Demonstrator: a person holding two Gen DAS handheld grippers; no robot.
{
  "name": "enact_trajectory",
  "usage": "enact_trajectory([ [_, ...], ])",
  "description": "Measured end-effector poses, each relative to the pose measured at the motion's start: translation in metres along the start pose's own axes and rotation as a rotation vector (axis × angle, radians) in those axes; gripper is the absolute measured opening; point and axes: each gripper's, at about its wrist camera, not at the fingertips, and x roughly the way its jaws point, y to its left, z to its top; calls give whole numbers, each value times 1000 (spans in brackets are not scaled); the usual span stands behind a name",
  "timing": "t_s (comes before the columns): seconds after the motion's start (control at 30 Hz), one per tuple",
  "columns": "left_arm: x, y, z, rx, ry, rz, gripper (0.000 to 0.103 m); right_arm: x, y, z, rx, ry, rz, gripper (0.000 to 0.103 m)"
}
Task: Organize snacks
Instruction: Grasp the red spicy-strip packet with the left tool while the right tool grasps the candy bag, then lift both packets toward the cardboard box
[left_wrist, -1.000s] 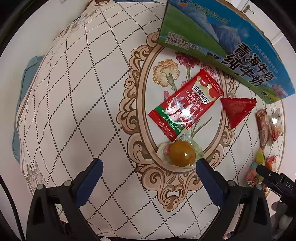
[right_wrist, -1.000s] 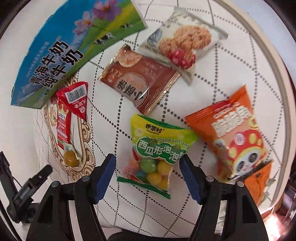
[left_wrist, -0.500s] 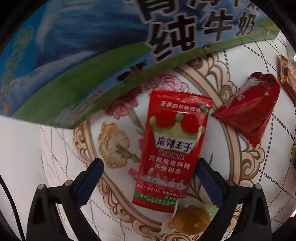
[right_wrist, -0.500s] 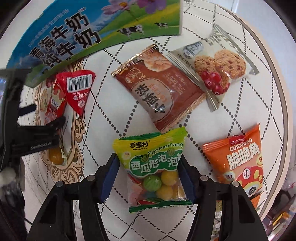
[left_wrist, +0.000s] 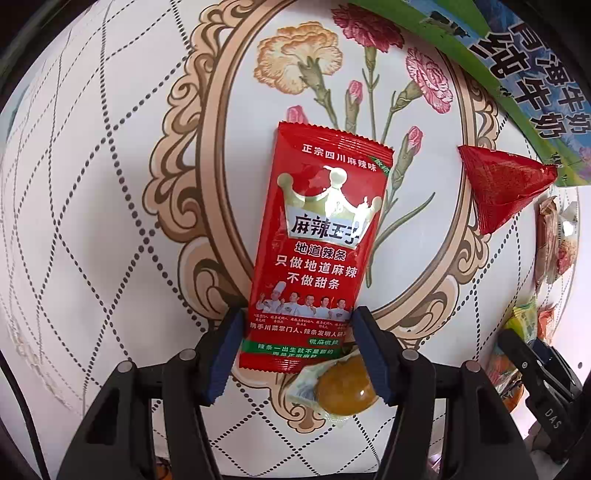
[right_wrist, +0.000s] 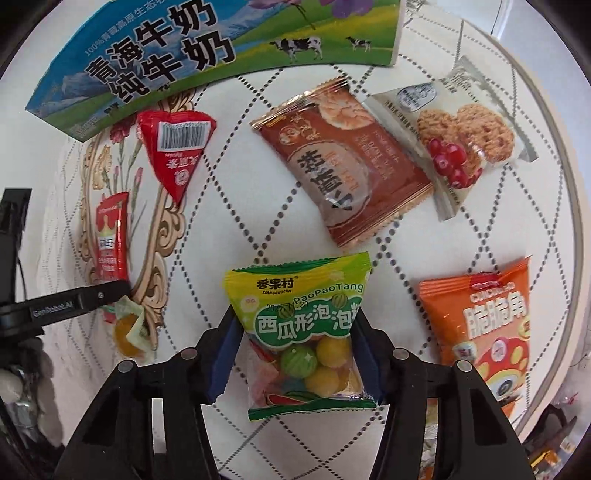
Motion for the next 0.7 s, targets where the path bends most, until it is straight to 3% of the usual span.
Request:
enact_trajectory([
  [0.1,4,5,-1,24,8,17,59,1,2,-2,-6,40,34,62],
  [0.2,-14,-6,17,95,-49,97,59,0,5,-2,-14,72,51,62],
  [0.3,-25,-23,26,147,-88,121,59,-4,6,-1,-30,86,56,62],
  [0.5,0,-33,51,172,-29,148,62,3,3,3,-27,98,31,63],
  [0.57,0,-35,53,167,-56,147,61,5,8,0,-45,91,13,63],
  [0.63,-1,-40,53,172,-79,147,53,7,12,-5,-63,72,-14,61],
  [0.7,-13,-35,60,166,-86,146,51,8,15,-9,-64,44,-39,58],
])
